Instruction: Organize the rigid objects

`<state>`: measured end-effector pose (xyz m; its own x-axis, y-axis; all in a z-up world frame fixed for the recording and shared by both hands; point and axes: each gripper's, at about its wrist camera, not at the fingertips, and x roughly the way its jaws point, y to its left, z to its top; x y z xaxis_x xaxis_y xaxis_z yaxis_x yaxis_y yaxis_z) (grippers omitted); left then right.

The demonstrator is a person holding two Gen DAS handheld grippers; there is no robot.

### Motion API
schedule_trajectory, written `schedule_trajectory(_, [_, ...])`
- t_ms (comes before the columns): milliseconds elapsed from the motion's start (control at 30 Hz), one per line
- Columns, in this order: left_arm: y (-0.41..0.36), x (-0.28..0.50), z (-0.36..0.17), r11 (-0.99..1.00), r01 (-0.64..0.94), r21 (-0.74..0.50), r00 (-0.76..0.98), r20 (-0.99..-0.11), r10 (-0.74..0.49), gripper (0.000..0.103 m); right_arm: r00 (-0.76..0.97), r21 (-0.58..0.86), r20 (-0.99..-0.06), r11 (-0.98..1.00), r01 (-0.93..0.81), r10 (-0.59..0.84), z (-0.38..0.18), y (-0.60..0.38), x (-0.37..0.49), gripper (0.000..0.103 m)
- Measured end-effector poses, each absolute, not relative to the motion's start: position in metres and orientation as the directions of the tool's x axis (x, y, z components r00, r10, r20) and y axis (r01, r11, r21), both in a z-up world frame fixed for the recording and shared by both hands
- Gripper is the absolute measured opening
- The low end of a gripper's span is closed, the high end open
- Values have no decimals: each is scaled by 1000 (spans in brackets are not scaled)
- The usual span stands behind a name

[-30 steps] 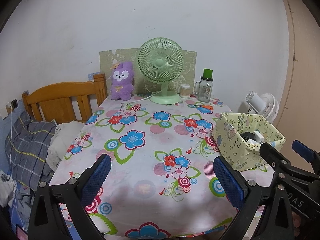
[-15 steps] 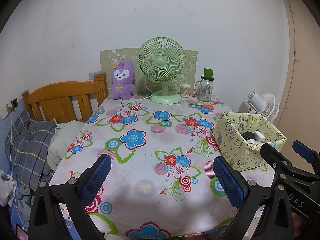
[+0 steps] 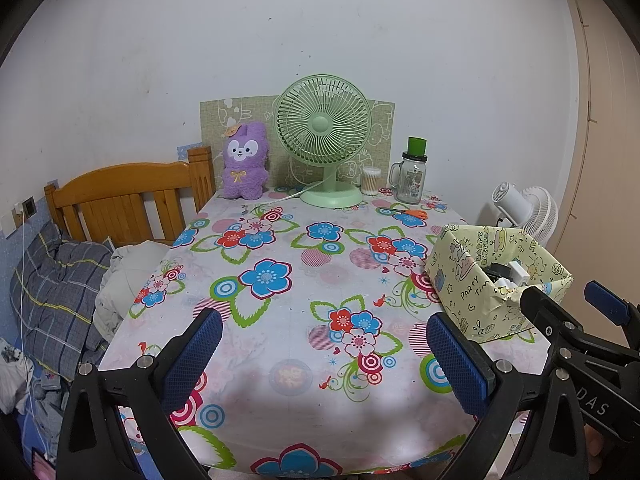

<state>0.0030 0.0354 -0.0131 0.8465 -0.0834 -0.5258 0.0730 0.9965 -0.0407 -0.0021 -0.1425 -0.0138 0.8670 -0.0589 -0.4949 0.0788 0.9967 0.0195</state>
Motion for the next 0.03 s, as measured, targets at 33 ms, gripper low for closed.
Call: schedule_trajectory(33, [36, 3, -13, 997, 73, -41, 846, -526, -83, 103, 867, 20, -496, 997, 79, -59, -14, -143, -2, 97])
